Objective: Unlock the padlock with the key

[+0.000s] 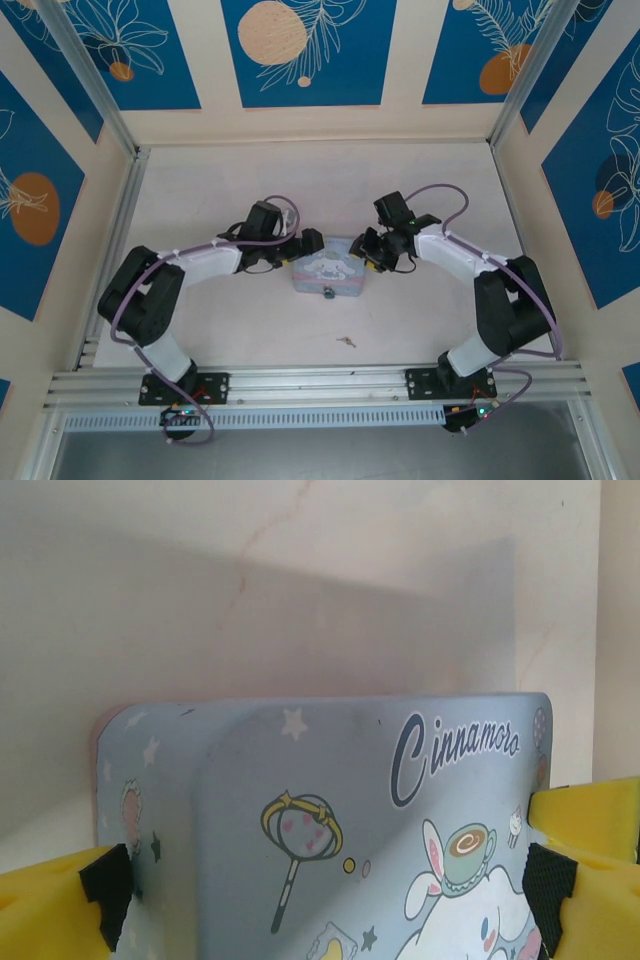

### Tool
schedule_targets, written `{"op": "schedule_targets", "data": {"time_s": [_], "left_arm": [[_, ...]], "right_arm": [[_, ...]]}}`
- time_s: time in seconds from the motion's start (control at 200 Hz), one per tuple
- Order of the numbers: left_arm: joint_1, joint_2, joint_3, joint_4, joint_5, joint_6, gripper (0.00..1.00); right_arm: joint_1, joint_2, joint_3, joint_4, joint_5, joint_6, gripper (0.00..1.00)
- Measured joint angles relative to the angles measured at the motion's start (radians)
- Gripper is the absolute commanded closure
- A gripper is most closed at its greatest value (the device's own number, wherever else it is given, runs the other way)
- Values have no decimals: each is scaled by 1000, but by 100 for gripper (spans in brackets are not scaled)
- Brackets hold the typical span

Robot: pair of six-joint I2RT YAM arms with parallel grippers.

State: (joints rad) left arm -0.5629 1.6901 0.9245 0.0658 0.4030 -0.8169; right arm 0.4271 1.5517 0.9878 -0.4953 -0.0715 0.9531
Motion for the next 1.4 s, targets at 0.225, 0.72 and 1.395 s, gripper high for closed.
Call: {"op": "schedule_targets", "data": {"time_s": [0.225,0.72,1.395], "left_arm": [[21,89,104,1,-47,13,0],[29,94,111,9,-67,5,0],[147,-91,30,-84,-42,55,0]], "right_arm": [[-36,111,116,0,8,0,59],[-68,180,168,108,-17,10,18],[174,-240,-70,-117,72,-187,29]]}}
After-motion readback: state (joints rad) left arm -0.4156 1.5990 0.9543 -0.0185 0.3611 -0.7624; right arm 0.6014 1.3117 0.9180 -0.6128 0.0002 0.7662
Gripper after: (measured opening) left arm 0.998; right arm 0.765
